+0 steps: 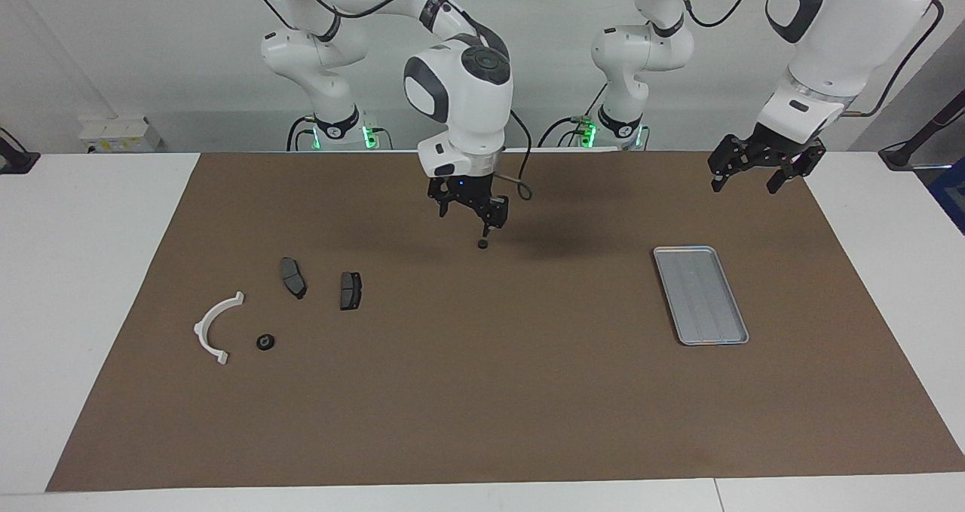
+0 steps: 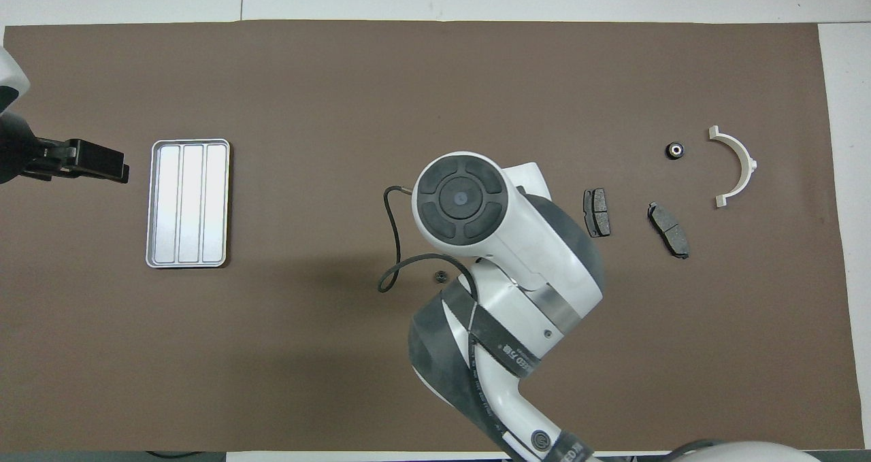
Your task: Pick bearing gear from pile to tray
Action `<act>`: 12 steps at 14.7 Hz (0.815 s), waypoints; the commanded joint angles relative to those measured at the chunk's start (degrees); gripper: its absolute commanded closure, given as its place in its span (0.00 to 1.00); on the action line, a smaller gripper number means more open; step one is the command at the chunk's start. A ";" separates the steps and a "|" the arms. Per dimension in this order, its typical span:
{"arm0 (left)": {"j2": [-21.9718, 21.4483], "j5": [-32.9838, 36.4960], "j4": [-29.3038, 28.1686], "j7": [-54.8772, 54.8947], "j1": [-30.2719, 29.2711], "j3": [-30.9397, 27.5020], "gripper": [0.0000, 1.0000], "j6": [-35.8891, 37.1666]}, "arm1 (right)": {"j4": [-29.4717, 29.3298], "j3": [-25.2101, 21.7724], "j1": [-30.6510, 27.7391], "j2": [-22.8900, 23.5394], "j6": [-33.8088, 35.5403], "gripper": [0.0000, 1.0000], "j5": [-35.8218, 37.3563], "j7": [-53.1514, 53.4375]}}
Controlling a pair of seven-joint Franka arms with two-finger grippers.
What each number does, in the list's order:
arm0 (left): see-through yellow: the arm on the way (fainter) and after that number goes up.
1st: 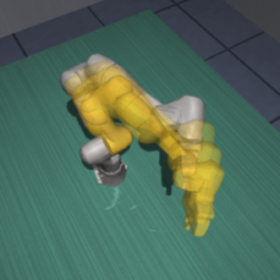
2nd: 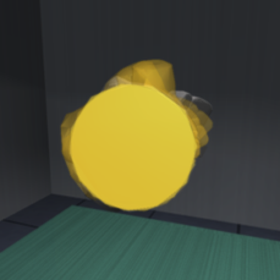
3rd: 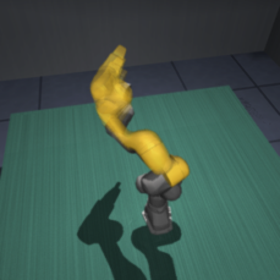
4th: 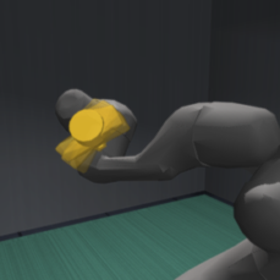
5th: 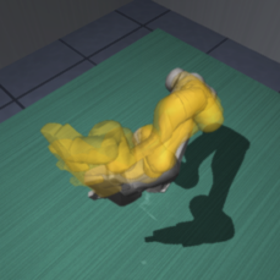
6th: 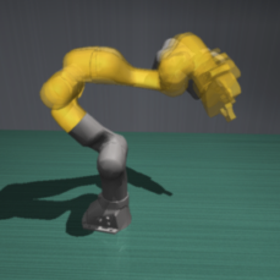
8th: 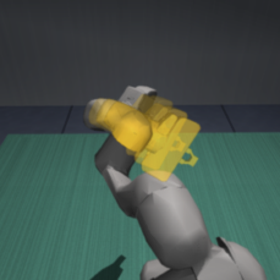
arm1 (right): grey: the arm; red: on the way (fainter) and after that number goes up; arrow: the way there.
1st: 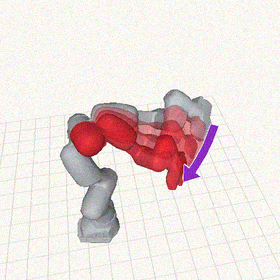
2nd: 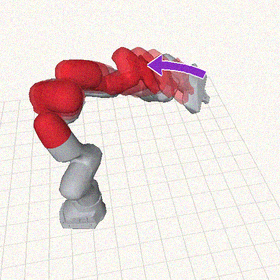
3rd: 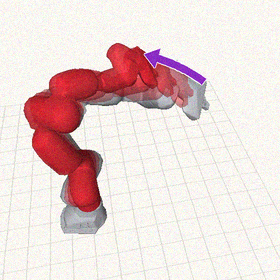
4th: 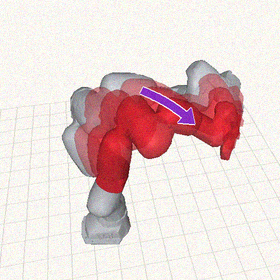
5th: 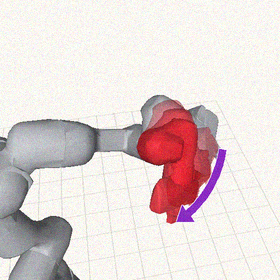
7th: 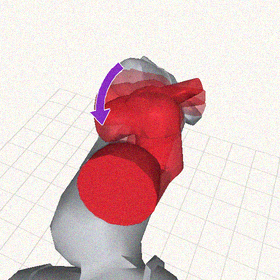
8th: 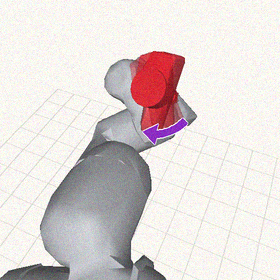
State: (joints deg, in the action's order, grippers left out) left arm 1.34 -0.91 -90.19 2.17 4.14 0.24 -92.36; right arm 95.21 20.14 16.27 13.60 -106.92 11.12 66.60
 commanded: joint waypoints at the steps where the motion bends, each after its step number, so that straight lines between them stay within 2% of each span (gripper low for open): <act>1: -1.08 -0.23 -1.12 -0.32 0.17 -0.15 0.00 0.08 | -0.11 0.69 -5.88 -4.35 3.63 0.00 -4.60 -11.45; 3: -1.08 -0.32 -1.12 -0.32 0.17 -0.33 0.00 -0.01 | -1.42 0.61 -9.66 -6.12 7.49 0.00 -5.75 -19.54; 7: -1.60 0.03 -1.38 -0.41 0.69 -0.15 0.00 0.42 | -6.08 0.52 -15.64 -6.56 14.62 0.00 -6.11 -32.91; 12: -2.57 0.03 -2.70 -3.03 0.78 -0.15 0.00 0.69 | -6.88 0.17 -23.37 -7.53 16.04 0.00 -6.11 -50.13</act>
State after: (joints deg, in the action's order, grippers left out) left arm 1.08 -0.91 -90.33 1.54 4.21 0.46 -92.04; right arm 88.79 19.80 -3.82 6.47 -91.97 5.90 22.86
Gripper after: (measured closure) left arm 0.000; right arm 0.000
